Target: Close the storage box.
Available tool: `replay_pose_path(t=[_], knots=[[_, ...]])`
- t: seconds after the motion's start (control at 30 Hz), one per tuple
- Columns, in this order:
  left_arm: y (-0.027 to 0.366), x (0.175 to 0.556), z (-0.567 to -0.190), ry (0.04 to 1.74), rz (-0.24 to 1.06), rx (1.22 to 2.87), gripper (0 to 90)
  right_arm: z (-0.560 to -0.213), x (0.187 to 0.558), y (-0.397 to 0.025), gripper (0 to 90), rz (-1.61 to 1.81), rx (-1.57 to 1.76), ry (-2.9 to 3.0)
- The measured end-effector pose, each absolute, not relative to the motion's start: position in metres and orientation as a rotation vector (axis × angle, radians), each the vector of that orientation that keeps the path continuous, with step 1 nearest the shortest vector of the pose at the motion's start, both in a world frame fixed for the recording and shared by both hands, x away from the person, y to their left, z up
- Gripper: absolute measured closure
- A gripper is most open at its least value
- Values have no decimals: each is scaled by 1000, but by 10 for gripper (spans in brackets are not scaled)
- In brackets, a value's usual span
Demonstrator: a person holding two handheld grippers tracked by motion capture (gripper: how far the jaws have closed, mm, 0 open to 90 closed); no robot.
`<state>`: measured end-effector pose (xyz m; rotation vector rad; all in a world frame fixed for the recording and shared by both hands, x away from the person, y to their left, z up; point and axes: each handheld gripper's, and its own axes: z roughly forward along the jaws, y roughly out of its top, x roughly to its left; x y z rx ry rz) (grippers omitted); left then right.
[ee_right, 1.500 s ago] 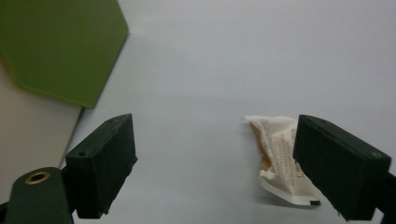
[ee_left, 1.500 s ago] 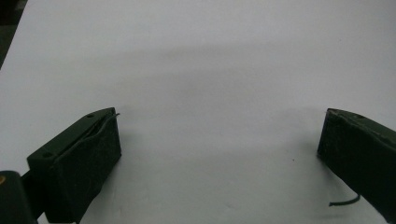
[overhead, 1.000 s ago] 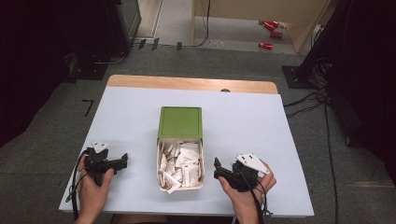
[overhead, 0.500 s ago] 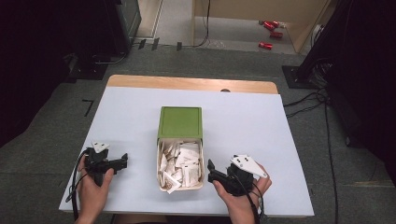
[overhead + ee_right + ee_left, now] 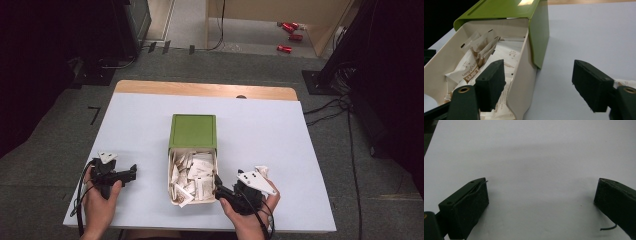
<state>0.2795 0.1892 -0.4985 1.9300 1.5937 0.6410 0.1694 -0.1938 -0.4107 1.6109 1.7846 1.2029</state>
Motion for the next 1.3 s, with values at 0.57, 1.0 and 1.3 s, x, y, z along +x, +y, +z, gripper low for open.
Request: replay_pose_path(t=[0.57, 1.0, 1.3], knots=[[189, 279, -499, 1593, 641, 1930, 0, -431, 162, -186, 533, 1249, 1594, 1866], [189, 279, -499, 1594, 641, 1930, 0, -444, 155, -178, 644, 1281, 1598, 1852], [189, 279, -499, 1593, 641, 1930, 0, -452, 149, -173, 741, 1289, 1587, 1834]])
